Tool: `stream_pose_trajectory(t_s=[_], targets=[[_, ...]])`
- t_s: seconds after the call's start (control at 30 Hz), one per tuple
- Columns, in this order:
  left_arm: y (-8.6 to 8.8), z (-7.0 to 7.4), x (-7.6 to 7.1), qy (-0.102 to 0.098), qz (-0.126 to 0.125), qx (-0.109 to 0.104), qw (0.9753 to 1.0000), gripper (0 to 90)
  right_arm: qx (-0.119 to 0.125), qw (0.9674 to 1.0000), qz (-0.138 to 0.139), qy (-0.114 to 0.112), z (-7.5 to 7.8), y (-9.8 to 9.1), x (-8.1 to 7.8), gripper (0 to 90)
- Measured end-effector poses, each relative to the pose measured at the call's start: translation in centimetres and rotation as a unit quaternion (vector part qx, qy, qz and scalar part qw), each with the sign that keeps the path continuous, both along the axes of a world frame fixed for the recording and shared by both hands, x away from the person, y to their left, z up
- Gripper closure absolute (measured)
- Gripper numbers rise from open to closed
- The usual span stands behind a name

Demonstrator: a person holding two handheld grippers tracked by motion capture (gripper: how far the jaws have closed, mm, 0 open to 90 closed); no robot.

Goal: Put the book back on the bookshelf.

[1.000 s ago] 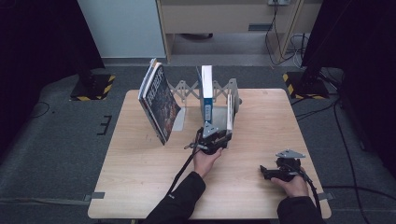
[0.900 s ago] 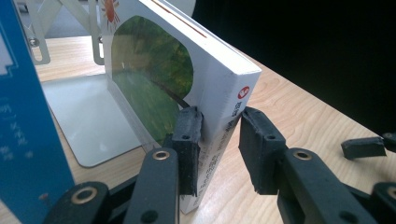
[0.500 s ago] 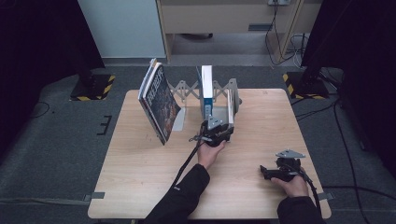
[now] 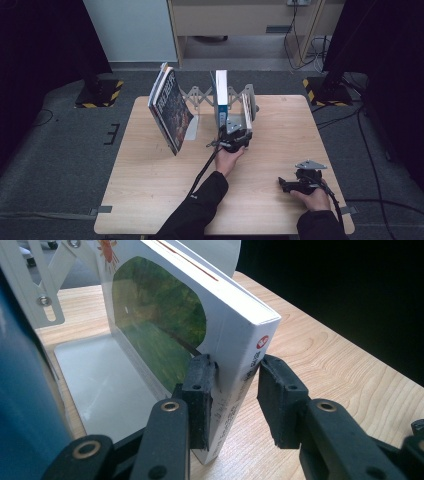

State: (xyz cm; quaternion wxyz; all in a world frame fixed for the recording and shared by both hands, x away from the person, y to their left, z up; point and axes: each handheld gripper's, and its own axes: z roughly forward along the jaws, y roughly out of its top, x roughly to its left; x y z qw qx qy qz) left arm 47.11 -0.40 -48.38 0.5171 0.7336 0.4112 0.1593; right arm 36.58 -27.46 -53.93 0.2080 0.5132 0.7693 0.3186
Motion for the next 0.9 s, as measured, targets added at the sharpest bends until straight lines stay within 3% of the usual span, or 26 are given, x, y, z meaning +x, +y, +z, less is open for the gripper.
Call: stream_pose_trajectory(t_s=[0.3,0.5,0.9], targets=[[-0.4,0.0,0.2,0.002,0.000,0.004,1.0000,62.4,-0.001,1.0000,0.001,-0.001,0.0,0.0,0.0,0.7],[-0.2,0.4,-0.4,-0.008,-0.006,0.019,0.9998,58.0,-0.001,1.0000,0.001,-0.001,0.0,0.0,0.0,0.7],[2.9,2.4,-2.9,-0.012,-0.035,0.022,0.9991,48.2,0.000,1.0000,0.000,0.000,0.0,0.0,0.0,0.7]])
